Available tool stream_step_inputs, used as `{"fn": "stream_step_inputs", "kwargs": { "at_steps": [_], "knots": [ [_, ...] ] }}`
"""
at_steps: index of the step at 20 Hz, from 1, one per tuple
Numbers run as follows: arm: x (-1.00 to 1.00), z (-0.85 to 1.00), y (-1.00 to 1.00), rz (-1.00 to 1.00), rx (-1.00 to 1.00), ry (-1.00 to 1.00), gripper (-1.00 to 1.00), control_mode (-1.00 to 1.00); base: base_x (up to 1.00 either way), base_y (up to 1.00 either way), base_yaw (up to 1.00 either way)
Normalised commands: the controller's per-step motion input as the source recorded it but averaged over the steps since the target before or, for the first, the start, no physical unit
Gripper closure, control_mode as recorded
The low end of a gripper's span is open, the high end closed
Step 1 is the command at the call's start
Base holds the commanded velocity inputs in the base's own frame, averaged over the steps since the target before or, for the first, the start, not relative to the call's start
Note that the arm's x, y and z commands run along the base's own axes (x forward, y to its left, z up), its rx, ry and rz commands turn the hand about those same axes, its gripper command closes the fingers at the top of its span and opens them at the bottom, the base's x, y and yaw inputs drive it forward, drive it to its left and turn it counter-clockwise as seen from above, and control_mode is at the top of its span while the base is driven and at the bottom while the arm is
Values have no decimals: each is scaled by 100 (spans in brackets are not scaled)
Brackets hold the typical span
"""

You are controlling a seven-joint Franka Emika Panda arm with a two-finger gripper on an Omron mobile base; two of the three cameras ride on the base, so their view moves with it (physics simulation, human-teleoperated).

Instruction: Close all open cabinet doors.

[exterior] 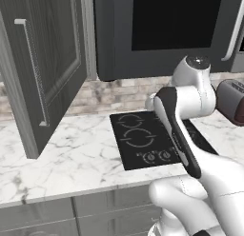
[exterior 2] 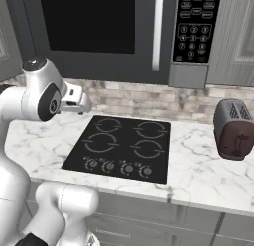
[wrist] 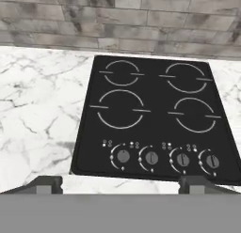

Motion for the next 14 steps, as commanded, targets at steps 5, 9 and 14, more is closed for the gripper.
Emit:
{"fn": "stream_step_inputs", "kwargs": {
  "at_steps": [5,9,14],
  "knots": [
    [-69,53,0,8,0,-27,-100,-100,0,0,0],
    [-66,90,-9,9,0,-27,-100,-100,0,0,0],
    [-68,99,-15,4,0,-4,-100,-100,0,0,0]
  ]
}}
